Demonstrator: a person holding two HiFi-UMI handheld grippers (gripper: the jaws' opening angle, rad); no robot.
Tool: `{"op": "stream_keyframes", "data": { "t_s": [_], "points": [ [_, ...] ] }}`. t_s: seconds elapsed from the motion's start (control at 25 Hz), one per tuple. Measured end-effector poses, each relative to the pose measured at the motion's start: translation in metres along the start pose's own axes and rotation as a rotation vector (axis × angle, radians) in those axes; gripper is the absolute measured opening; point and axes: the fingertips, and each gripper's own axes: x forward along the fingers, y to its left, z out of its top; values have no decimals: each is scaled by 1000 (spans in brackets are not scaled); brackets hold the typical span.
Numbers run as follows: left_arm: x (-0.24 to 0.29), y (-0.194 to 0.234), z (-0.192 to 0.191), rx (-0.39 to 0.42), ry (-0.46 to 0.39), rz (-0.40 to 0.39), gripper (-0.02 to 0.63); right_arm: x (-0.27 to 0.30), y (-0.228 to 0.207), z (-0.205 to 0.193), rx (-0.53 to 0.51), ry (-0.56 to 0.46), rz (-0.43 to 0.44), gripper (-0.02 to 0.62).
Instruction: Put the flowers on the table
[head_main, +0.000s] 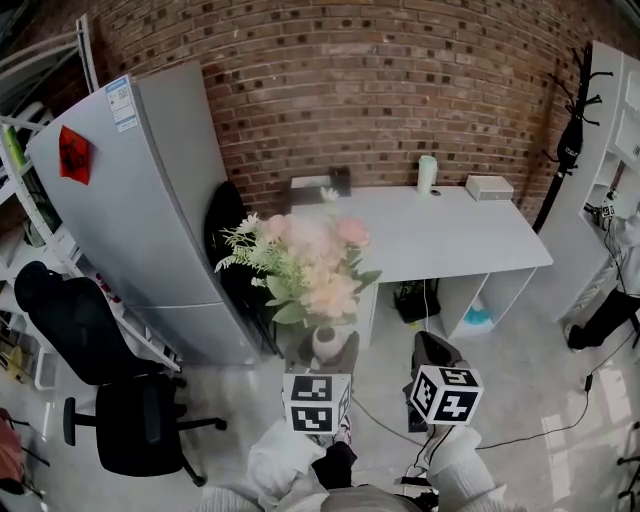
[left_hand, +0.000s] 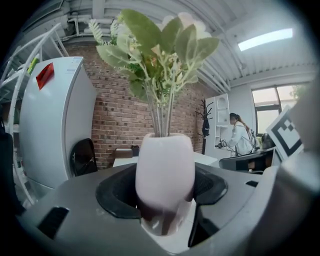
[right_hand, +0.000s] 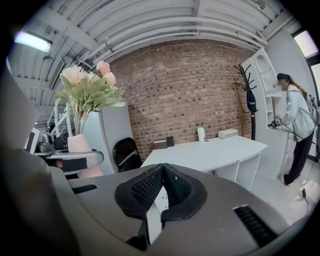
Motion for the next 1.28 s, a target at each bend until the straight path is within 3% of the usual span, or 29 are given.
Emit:
{"op": "stream_keyframes", "data": {
  "t_s": [0.4,1.0,1.28],
  "points": [
    [95,30,20,7,-12,-17,276,88,-26,29,0,9,-26,23],
    [233,110,73,11,-26,-6,276,246,-18,98,-31,5,23,23],
    [277,136,78,9,-21,4,276,291,-21,104,-44,35,24,23]
  ]
}}
